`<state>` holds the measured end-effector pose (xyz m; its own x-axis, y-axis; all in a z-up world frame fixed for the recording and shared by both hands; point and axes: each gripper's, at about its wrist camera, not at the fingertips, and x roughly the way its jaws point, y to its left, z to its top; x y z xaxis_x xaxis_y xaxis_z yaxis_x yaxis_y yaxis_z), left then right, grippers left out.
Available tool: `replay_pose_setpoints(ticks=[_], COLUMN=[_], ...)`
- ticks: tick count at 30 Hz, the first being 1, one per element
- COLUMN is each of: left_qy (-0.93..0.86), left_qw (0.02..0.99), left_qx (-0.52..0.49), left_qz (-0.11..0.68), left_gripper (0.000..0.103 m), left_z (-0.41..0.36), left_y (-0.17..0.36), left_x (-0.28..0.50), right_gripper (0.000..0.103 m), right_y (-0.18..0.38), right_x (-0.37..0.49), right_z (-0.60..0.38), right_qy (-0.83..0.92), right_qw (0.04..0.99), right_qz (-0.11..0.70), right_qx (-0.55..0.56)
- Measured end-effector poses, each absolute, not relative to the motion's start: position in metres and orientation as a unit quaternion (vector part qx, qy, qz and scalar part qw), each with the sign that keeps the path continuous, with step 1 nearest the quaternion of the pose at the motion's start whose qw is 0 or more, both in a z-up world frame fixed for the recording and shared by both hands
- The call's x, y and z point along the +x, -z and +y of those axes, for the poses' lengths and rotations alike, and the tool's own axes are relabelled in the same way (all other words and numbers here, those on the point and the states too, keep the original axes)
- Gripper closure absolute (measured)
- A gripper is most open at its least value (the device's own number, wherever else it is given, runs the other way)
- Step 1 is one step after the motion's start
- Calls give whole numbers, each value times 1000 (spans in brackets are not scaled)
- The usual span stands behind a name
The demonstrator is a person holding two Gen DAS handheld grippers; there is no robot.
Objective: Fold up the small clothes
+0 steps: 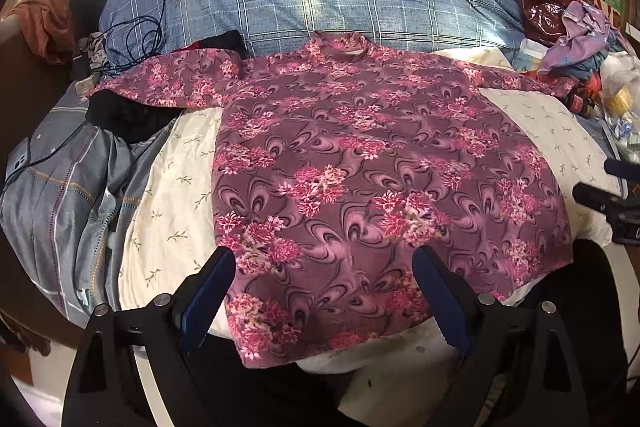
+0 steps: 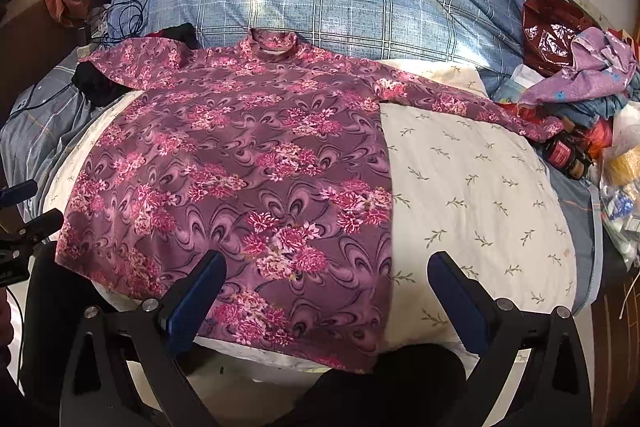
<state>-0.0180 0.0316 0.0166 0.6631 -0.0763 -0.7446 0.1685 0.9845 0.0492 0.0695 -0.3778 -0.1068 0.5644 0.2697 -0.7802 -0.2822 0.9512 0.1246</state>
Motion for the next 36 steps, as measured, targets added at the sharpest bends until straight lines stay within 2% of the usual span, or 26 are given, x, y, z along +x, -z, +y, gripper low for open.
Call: replay_pose_setpoints(ticks=[36], left_qy=[88], left_qw=[910], left_qx=[92], left_qz=[395], left_gripper=[12], left_z=[6], left_y=[-16], left_x=[-19], right_gripper=[1], right_y=[100], right_x=[68], right_z=[-390], right_qy=[-151], right_qw=[886], right_qz=[437], right_qx=[-13])
